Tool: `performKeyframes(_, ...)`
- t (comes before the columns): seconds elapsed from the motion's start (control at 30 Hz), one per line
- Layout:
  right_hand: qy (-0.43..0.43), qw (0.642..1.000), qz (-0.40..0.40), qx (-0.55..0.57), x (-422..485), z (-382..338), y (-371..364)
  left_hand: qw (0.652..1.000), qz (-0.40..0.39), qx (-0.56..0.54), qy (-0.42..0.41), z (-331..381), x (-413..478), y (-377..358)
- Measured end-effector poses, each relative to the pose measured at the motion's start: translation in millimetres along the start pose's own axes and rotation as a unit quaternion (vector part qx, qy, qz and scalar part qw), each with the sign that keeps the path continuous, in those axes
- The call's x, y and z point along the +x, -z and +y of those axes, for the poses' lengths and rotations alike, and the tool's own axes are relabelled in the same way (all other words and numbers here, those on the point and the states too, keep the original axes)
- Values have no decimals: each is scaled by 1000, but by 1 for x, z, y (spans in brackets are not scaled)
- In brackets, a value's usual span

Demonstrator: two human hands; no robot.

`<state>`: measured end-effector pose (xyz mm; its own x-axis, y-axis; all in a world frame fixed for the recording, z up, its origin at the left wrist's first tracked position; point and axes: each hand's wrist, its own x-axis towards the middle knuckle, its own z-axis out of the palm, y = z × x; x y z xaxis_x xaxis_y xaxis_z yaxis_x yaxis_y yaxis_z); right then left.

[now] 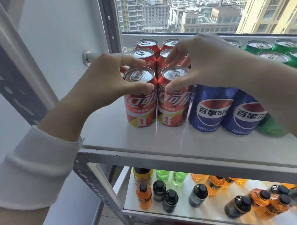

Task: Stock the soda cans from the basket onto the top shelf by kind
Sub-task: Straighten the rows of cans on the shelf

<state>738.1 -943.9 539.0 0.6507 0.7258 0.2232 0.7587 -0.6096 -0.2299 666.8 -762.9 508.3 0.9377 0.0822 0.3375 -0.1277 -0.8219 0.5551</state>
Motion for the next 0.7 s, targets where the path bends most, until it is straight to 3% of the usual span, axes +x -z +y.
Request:
performKeyframes(0.37,29,998,-21,-44,-3,-2,5,1000,-12,0,-2,1,-1,-2)
performKeyframes(0.5,15,998,-68,5,4,1,17,1000,-27,-9,5,2,0,2)
performKeyframes(0.7,-25,999,-32,0,46,25,26,999,33,9,30,-1,45,8)
